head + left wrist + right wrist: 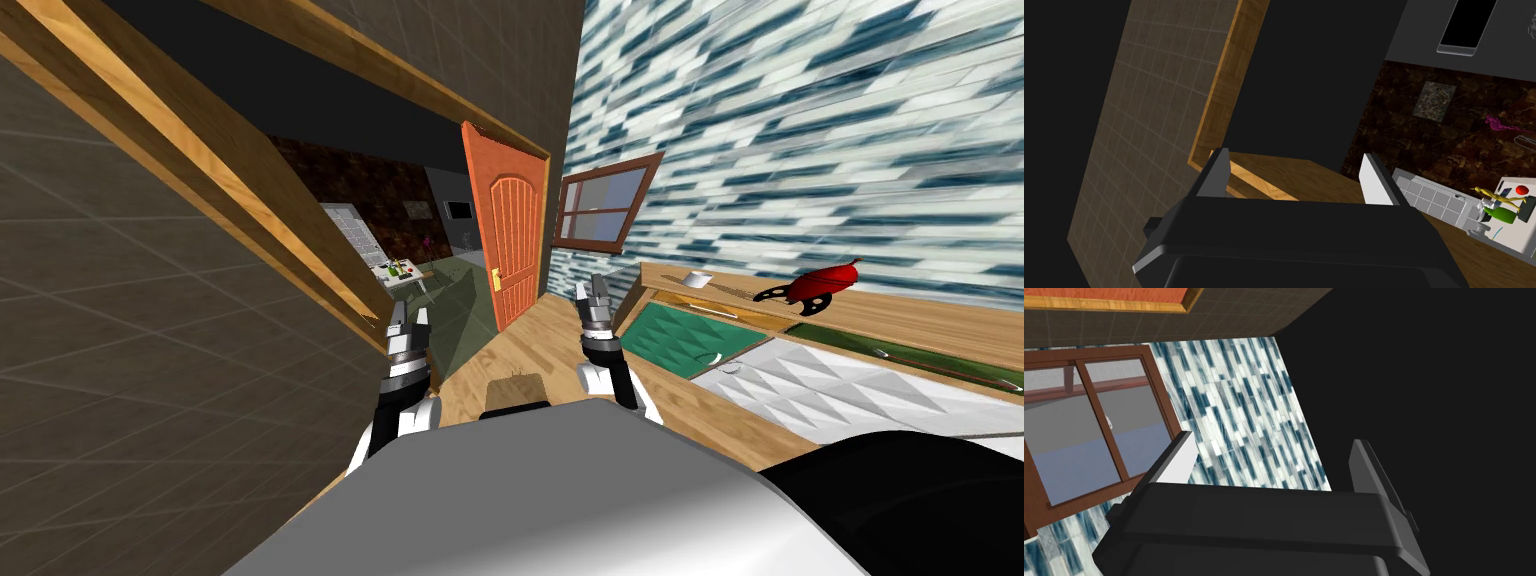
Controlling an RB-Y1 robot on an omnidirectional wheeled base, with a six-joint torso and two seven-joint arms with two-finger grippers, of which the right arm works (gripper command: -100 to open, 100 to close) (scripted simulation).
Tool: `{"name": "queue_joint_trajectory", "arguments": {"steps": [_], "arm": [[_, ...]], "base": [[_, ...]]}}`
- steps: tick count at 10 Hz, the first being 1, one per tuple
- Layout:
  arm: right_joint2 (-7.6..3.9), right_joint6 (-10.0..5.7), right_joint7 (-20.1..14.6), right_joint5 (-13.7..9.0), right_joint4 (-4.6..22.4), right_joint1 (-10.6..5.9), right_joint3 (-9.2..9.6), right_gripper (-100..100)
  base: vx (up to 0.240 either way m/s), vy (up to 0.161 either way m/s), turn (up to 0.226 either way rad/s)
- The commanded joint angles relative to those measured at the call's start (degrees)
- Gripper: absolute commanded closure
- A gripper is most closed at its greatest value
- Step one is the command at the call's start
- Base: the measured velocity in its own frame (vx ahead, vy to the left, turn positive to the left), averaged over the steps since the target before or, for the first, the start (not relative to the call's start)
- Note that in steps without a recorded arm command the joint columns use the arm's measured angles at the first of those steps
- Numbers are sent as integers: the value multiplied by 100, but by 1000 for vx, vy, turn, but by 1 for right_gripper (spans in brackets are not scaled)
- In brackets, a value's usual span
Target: Push the door open
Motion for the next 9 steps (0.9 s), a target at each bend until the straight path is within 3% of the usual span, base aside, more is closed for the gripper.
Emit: {"name": "queue_joint_trajectory", "arguments": {"steps": [1,9], "arm": [[-32,5,-19,-2,199,-84,59,-100],[-186,188,-129,-41,1023,-540,258,-100]], "base": [[107,-43,55],[81,-38,58]]}}
